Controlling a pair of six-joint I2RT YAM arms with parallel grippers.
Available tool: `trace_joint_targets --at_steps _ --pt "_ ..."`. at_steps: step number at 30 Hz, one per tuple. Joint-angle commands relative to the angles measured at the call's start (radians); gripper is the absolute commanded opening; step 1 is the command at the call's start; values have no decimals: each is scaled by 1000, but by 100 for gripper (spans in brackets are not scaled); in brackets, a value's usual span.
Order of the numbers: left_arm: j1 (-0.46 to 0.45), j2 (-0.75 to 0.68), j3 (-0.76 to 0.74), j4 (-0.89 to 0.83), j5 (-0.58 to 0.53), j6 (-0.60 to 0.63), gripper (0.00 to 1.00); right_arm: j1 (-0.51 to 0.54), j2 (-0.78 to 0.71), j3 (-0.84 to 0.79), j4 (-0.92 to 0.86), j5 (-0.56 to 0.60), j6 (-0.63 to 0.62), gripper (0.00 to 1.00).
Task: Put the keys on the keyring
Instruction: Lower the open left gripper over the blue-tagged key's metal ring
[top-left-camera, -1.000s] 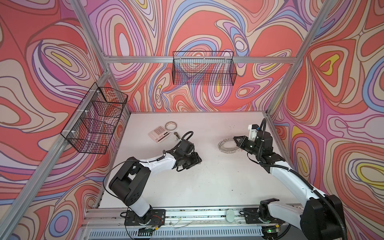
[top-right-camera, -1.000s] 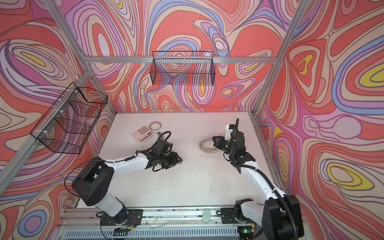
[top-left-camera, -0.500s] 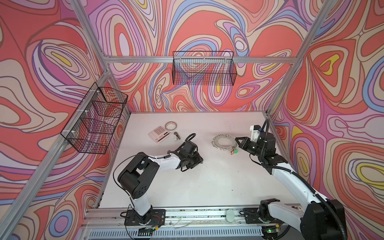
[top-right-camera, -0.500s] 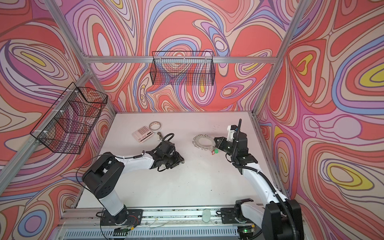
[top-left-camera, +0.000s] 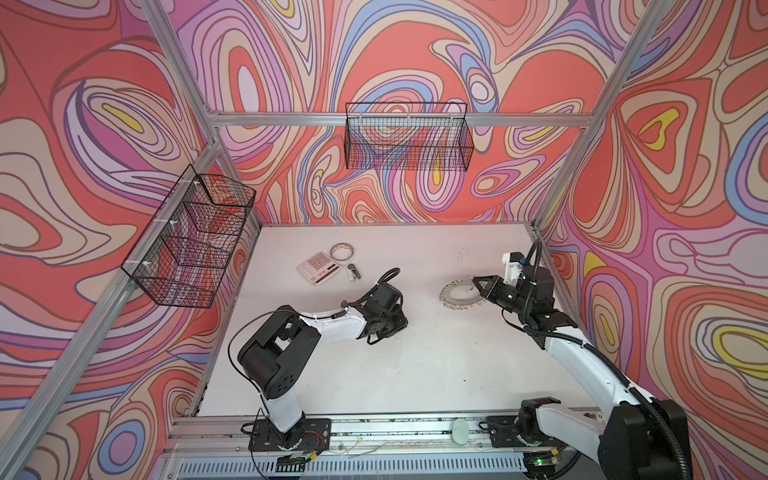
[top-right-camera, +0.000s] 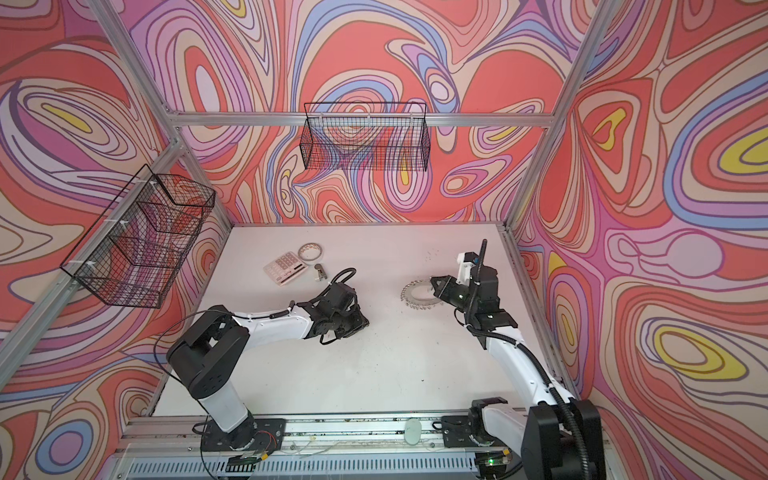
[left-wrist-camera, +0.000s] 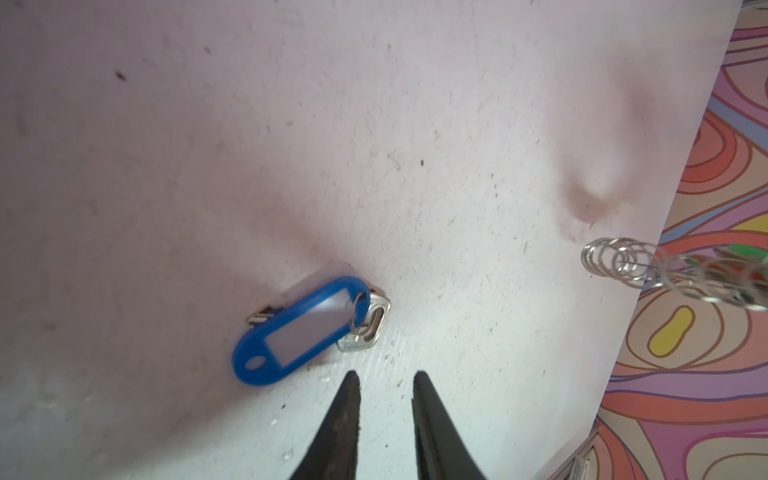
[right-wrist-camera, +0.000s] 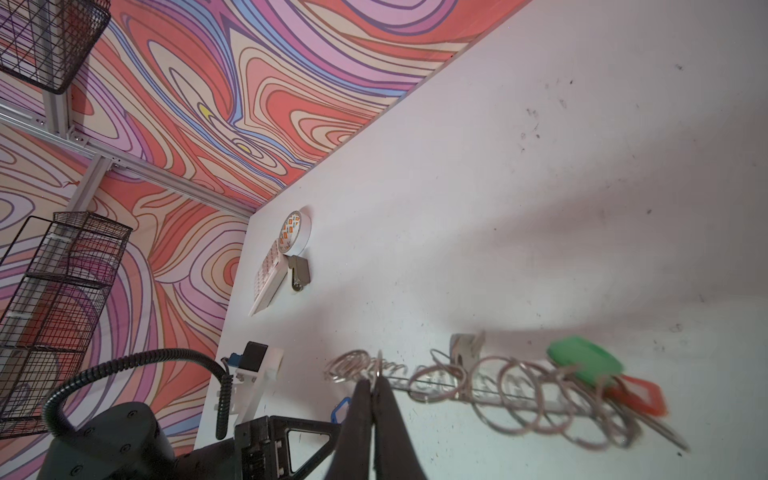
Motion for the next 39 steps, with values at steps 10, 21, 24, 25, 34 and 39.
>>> trace_joint_targets --at_steps 10,21,24,25,34,39 --pt "4 51 18 -121 -90 -13 0 -12 -20 -10 32 -28 -10 0" --pt "145 139 118 -135 -96 103 0 -13 -25 -15 37 -39 -1 0" --pt "151 151 186 -169 -68 177 0 -14 -30 -14 30 -42 -3 0" --pt "151 144 186 -167 -59 186 4 -15 -34 -14 27 -41 -4 0" --pt "124 10 66 -47 117 202 38 -16 -39 -22 20 -43 -24 0" --pt "97 12 68 -23 134 187 43 -16 -31 -22 23 -53 -25 0"
